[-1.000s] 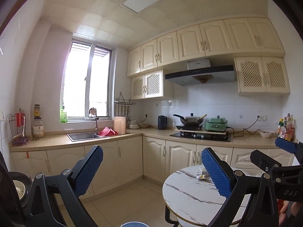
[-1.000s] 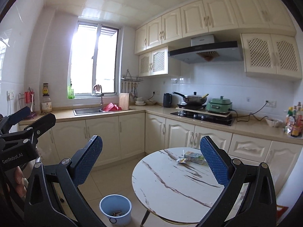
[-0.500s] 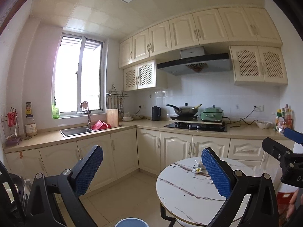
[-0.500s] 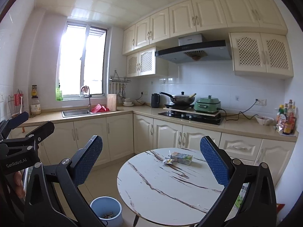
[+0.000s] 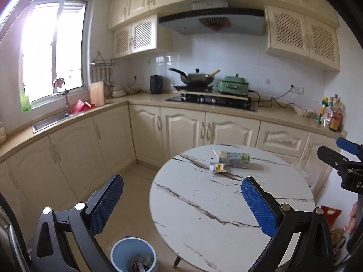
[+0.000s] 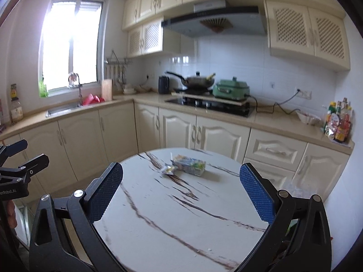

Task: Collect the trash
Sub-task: 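Reach both open tools toward the milk carton and yellow-label bread packet, then close the right tool on the milk carton while the left grasps the yellow-label packet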

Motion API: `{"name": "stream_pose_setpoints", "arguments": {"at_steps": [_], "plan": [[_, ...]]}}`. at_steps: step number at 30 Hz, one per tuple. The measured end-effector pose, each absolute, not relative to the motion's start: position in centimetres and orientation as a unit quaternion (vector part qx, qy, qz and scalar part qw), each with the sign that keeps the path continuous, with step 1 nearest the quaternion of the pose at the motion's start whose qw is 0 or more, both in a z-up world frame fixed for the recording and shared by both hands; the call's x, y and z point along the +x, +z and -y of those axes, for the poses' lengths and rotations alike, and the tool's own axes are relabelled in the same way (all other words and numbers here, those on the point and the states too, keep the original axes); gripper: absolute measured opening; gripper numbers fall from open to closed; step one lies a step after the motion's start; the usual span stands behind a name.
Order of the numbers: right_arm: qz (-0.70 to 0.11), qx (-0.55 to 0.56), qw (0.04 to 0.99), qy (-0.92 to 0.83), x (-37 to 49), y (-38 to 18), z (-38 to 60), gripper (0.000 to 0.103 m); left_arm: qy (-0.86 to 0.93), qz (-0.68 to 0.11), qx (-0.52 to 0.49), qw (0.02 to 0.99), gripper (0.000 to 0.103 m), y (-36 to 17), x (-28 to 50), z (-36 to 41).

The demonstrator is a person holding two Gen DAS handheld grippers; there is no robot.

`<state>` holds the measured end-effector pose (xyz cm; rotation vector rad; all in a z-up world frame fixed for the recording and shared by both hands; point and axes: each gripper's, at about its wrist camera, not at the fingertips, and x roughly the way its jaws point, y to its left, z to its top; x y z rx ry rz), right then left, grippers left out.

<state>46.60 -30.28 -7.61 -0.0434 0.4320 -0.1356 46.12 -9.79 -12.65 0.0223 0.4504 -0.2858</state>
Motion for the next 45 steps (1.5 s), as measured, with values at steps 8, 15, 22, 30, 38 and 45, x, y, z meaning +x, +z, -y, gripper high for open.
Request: {"name": "stream_pose_setpoints", "arguments": {"at_steps": [8,15,22,30,38,45], "plan": [[-0.305,-0.003,0.952,-0.038,58.9,-13.4,38.3,0.103,-0.218,-0.341,0.029,0.914,0.102,-14.6,64.5,18.6],[-0.372,-0.044,0.927,-0.007,68.6,-19.4,43.2,0.103,-0.211,-0.408,0.057,0.887,0.102,-17.8,76.1,24.2],[-0.411,-0.047,0.909,0.058,74.8,-23.9,45.4,0.103,-0.205,-0.435,0.069,0.874,0.101,-19.7,82.6,26.8],[-0.441,-0.056,0.887,0.128,79.5,-27.5,44.7,0.103,-0.206,-0.442,0.069,0.870,0.101,-20.5,85.2,27.6],[-0.450,-0.089,0.877,0.143,80.9,-29.2,43.4,0.076,-0.205,-0.438,0.085,0.871,0.101,-20.4,86.4,29.6],[-0.461,-0.075,0.874,0.134,79.2,-28.7,43.4,0.047,-0.206,-0.435,0.085,0.872,0.095,-22.2,85.3,31.5]]}}
